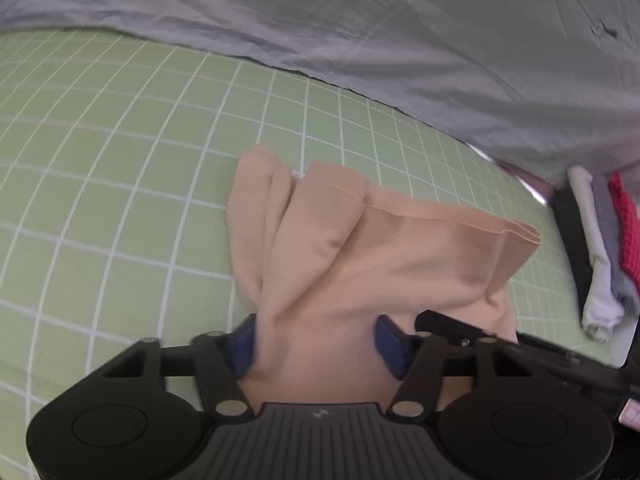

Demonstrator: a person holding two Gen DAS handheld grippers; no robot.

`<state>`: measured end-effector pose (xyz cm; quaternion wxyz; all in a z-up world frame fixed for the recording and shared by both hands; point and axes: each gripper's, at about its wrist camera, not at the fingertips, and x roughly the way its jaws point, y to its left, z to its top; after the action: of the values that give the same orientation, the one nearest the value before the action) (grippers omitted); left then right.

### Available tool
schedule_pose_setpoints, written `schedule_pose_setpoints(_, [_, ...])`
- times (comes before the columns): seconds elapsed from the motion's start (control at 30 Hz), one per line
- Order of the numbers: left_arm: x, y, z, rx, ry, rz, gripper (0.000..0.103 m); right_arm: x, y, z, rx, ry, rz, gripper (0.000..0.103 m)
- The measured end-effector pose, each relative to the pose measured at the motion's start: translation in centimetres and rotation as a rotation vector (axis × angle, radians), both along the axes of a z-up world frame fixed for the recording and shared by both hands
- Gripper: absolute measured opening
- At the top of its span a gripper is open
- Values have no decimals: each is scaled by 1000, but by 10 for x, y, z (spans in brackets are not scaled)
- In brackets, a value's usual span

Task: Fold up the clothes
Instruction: 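Grasp the folded bundle with the left gripper while the right gripper grasps it too, then carry the bundle with both grippers onto the red checked clothes stack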

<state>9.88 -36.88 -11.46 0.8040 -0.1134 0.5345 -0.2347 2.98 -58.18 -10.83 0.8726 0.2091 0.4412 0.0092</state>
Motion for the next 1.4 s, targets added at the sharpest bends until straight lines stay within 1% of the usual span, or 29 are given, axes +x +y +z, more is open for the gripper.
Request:
schedule_pose_setpoints(0.03, [-2,5,-1,-30,23,34,39,-1,1,1,14,-4,14,45])
schedule_pose_setpoints(0.07, [-6,11,-2,-66,48,64,29,-3,1,3,32,-8,20,40])
schedule_pose_setpoints(0.1, [-12,16,-2,-98,74,80,28,-8,0,7,55,-11,13,34])
schedule_pose_setpoints(0.13, [-20,21,-1,-116,91,84,27,-15,1,11,65,-12,16,31])
schedule_pose_setpoints(0.2, [-41,29,7,-135,95,66,25,-30,3,19,76,-13,24,30])
schedule_pose_setpoints(0.33, [-90,43,28,-170,76,27,25,-74,15,41,21,-26,37,29])
schedule_pose_setpoints(0.5, [-140,46,52,-202,51,-21,25,-135,26,69,-40,-64,-12,29])
schedule_pose_setpoints(0.63, [-173,37,67,-214,37,-90,25,-178,30,87,-93,-76,-66,29])
schedule_pose_setpoints(0.77, [-201,15,68,-234,52,-168,25,-224,22,96,-138,-66,-140,29])
schedule_pose_setpoints(0.83, [-215,-1,70,-236,54,-198,25,-248,13,98,-140,-58,-194,29])
schedule_pose_setpoints(0.93, [-228,-32,78,-228,36,-254,25,-280,-10,99,-113,-62,-280,29])
schedule_pose_setpoints(1.07, [-239,-87,89,-226,0,-304,25,-312,-52,98,-95,-92,-349,29])
schedule_pose_setpoints(1.17, [-245,-138,93,-236,-29,-296,25,-328,-99,97,-78,-131,-367,29])
schedule_pose_setpoints(1.23, [-248,-175,95,-234,-26,-278,25,-335,-137,97,-74,-144,-356,29])
schedule_pose_setpoints(1.33, [-250,-230,102,-281,-64,-265,25,-341,-197,102,-80,-181,-340,29])
schedule_pose_setpoints(1.4, [-246,-269,107,-317,-64,-254,25,-346,-237,108,-79,-215,-344,29])
